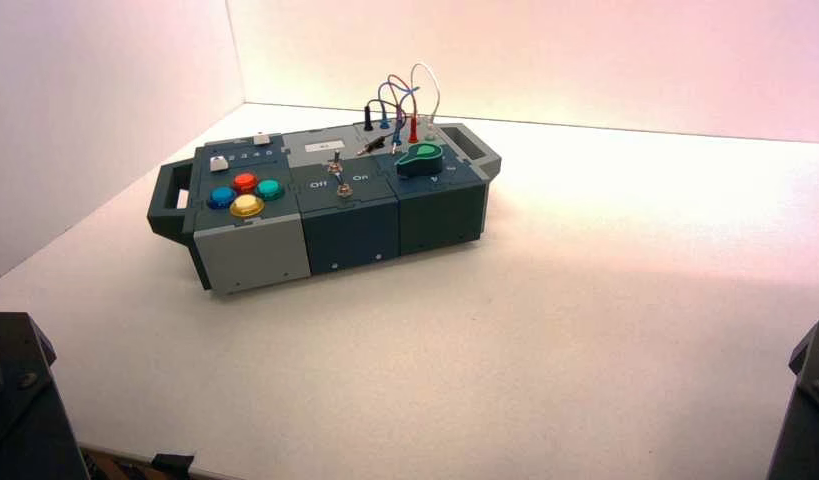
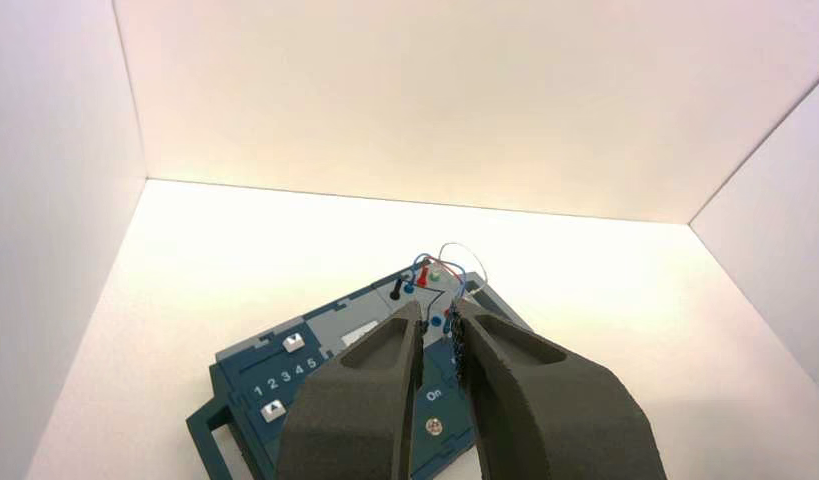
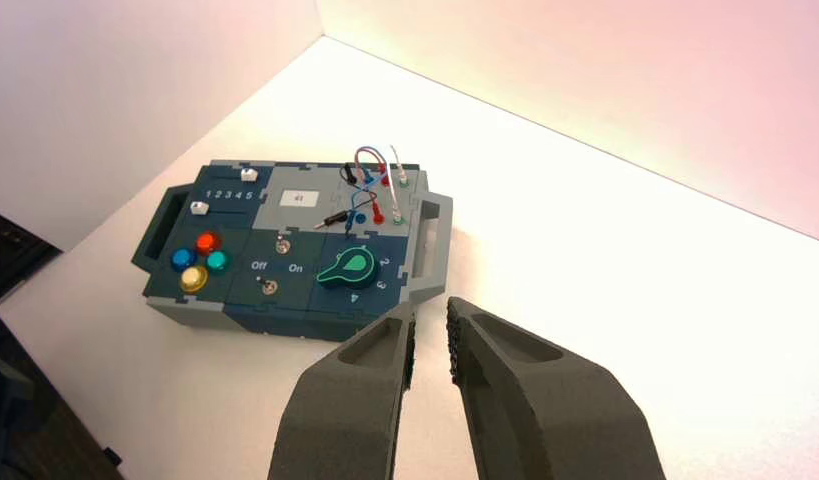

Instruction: Push the blue button with the left gripper.

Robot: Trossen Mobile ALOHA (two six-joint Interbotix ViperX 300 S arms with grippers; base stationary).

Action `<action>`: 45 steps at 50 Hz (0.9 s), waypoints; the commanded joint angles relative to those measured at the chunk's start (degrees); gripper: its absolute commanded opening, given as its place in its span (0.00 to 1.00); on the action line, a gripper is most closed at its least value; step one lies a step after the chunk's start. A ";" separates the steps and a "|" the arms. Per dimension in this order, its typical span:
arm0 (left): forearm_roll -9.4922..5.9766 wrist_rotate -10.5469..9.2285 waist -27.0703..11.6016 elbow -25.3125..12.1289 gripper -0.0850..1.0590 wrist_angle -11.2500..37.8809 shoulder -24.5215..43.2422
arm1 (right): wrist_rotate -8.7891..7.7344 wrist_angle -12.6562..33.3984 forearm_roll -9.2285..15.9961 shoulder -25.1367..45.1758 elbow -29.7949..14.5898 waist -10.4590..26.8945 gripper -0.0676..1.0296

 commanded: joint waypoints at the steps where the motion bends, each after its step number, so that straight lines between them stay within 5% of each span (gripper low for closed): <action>1: 0.26 0.09 -0.09 -0.26 0.25 -1.41 0.26 | 0.09 -0.62 0.09 0.18 -0.79 -0.09 0.24; 24: 0.53 0.09 0.09 0.53 0.25 -1.58 0.70 | 0.09 0.53 0.18 -0.09 -1.23 -0.09 0.25; 45: 1.32 0.26 5.98 -0.70 0.22 -0.26 10.72 | 0.09 0.88 0.35 -0.09 -1.32 -0.09 0.26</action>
